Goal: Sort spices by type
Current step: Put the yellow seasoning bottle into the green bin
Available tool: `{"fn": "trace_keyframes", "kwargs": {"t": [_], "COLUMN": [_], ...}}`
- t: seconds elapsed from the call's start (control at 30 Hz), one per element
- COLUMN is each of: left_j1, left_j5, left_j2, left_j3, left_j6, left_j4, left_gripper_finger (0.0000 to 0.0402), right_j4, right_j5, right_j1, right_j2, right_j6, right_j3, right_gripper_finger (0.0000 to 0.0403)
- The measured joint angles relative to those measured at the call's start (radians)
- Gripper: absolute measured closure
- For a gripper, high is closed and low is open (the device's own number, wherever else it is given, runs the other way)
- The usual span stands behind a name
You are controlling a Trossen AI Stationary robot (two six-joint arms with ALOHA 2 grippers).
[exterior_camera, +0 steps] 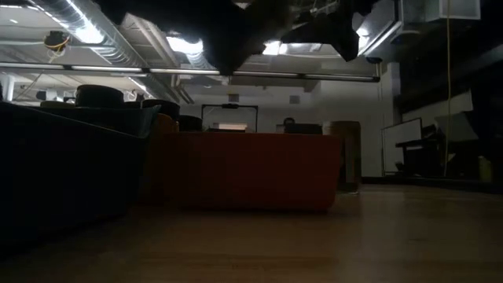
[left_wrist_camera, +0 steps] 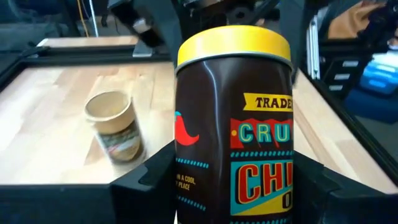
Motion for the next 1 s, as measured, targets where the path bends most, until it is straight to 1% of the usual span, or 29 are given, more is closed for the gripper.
{"fn": "trace_keyframes", "kwargs": {"t": [0.17,0.33,0.4,0.57,0.73,0.8,0.87,1.0], "left_j1": [-0.001,-0.001,-0.001,-0.002,-0.001,-0.002,-0.004,-0.027], "left_j5": [-0.029,-0.049,-0.051,-0.084,-0.191,-0.239,-0.266,-0.27], "left_j2": [-0.156,-0.329,-0.396,-0.541,-0.645,-0.678,-0.707,-0.781], "left_j3": [0.0,0.0,0.0,0.0,0.0,0.0,-0.008,-0.084], "left_j6": [0.013,-0.004,-0.03,-0.163,-0.283,-0.328,-0.382,-0.495], "left_j4": [-0.229,-0.459,-0.547,-0.79,-1.018,-1.085,-1.129,-1.121], "left_gripper_finger": [0.0213,0.0211,0.0208,0.0212,0.0209,0.0209,0.021,0.021], "right_j4": [0.008,0.003,0.004,0.003,0.002,0.002,0.002,0.001], "right_j5": [0.013,0.101,0.113,0.117,0.117,0.117,0.116,0.115], "right_j1": [0.0,0.0,0.0,0.0,0.0,0.0,0.0,0.0], "right_j2": [-0.008,-0.009,-0.009,-0.009,-0.008,-0.008,-0.008,-0.008], "right_j6": [-0.086,-0.144,-0.166,-0.197,-0.197,-0.197,-0.197,-0.197], "right_j3": [0.0,0.0,0.0,0.0,0.0,0.0,0.0,0.0], "right_gripper_finger": [0.0139,0.0139,0.0139,0.0139,0.0139,0.0139,0.0139,0.0139]}}
